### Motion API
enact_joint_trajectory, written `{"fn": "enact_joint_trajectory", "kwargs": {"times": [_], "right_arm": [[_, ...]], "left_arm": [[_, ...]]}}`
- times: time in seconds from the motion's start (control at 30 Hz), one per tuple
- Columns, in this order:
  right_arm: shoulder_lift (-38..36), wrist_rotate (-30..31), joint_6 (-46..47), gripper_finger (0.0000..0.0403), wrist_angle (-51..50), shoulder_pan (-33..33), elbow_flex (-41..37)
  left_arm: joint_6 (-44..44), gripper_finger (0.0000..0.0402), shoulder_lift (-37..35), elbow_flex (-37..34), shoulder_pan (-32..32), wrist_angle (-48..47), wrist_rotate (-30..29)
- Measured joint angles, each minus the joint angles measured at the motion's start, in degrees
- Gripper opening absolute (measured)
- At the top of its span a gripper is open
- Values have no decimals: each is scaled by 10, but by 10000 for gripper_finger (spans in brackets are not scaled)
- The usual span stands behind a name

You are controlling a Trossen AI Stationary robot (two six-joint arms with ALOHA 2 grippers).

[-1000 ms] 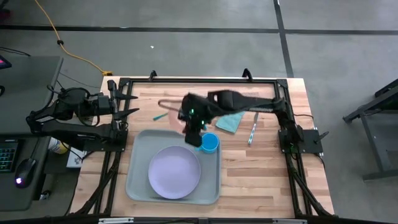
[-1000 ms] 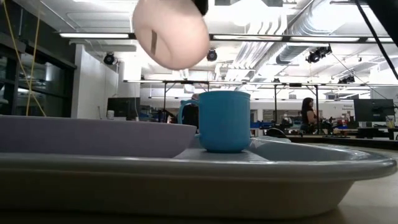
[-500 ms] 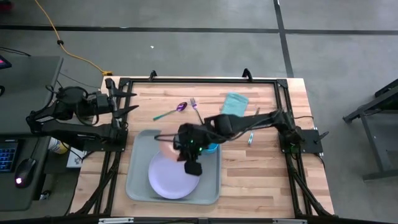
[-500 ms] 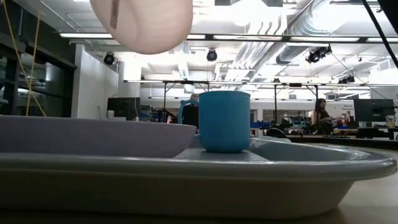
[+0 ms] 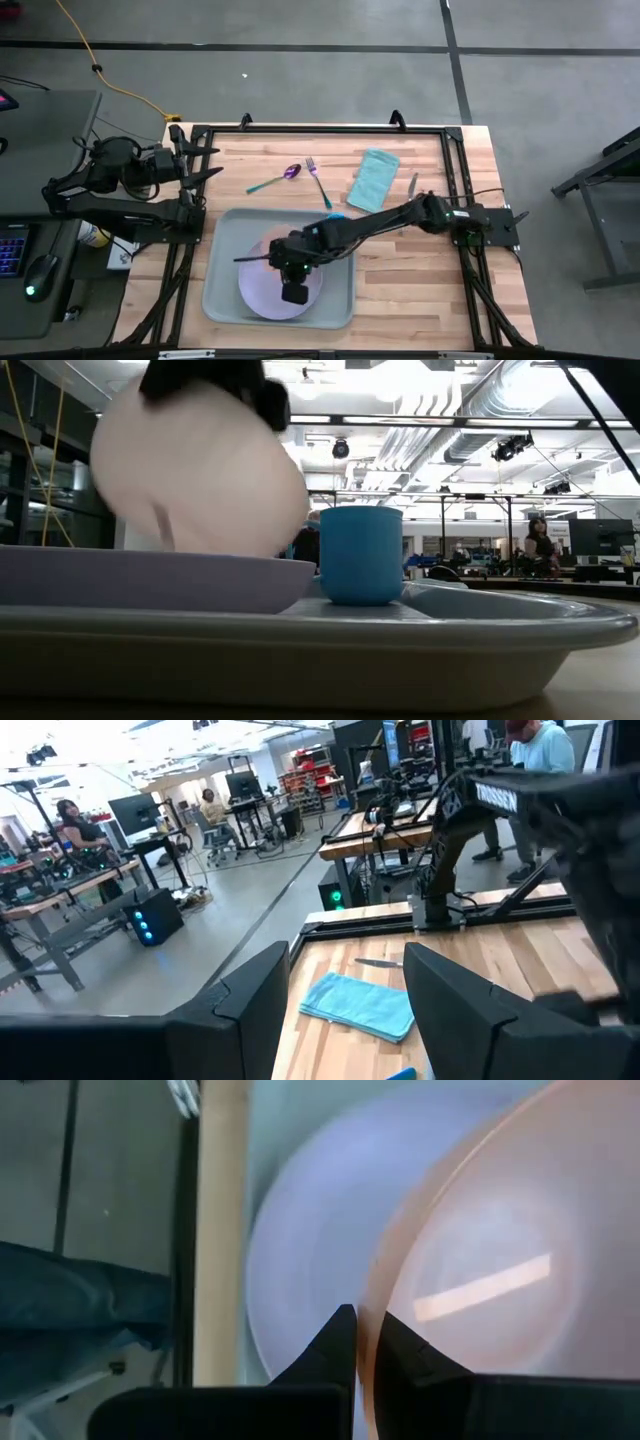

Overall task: Set up tray
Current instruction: Put the light orange bowl on top of the purple plate on the serving tray

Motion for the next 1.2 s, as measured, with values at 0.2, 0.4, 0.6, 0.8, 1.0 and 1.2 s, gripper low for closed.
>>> {"fn": "enact_joint_trajectory", "kwargs": {"times": [0.2, 0.4, 0.6, 0.8, 1.0, 1.2], "right_arm": [[31, -13, 7, 0, -4, 7, 0], [31, -38, 5, 0, -38, 16, 0], [31, -68, -6, 0, -66, 38, 0], [31, -73, -15, 0, -79, 60, 0], [41, -52, -15, 0, -82, 68, 1], [60, -33, 28, 1, -52, 59, 1]], "left_arm": [[0, 227, 0, 0, 0, 0, 0], [0, 227, 0, 0, 0, 0, 0], [1, 227, 0, 0, 0, 0, -13], [2, 227, 0, 0, 0, 0, -15], [2, 227, 0, 0, 0, 0, -22], [2, 227, 0, 0, 0, 0, -27]]}}
